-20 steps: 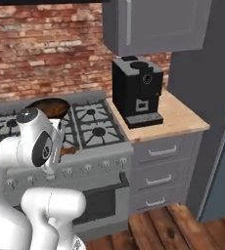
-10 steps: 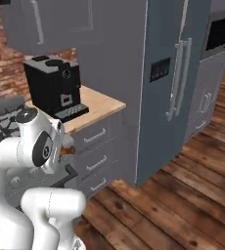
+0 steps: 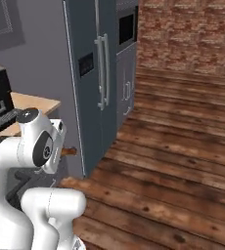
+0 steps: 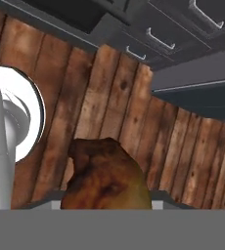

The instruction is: Take the chicken drumsticks from the pan and place one on each plate on the dining counter.

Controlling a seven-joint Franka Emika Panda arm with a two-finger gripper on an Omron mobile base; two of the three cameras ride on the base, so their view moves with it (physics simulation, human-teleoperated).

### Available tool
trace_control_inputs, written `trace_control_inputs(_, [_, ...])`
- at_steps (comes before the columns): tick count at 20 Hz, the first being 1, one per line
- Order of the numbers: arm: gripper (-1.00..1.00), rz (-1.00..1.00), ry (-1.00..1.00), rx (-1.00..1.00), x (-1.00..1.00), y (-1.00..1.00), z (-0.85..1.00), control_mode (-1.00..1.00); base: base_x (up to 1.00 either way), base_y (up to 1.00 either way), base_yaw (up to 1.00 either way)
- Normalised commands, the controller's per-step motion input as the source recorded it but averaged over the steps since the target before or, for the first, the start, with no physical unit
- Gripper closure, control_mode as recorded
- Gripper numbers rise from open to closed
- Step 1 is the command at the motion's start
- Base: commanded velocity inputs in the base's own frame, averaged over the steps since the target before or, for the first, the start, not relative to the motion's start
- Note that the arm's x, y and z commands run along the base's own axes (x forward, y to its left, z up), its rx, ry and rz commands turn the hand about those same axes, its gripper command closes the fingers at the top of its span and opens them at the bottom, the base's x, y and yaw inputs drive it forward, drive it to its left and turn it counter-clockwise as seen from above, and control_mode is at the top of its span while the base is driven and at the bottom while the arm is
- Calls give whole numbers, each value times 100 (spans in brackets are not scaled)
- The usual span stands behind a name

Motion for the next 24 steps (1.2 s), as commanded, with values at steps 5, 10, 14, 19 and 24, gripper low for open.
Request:
trace_control_inputs(5, [100, 0, 0, 0, 0, 0, 0, 100, 0, -92, -42])
trace_control_inputs(10, [100, 0, 0, 0, 0, 0, 0, 100, 0, -100, -31])
trace_control_inputs(14, [100, 0, 0, 0, 0, 0, 0, 100, 21, -100, -23])
trace_control_inputs(19, [100, 0, 0, 0, 0, 0, 0, 100, 37, -100, -21])
trace_control_inputs(24, [100, 0, 0, 0, 0, 0, 0, 100, 39, -100, -18])
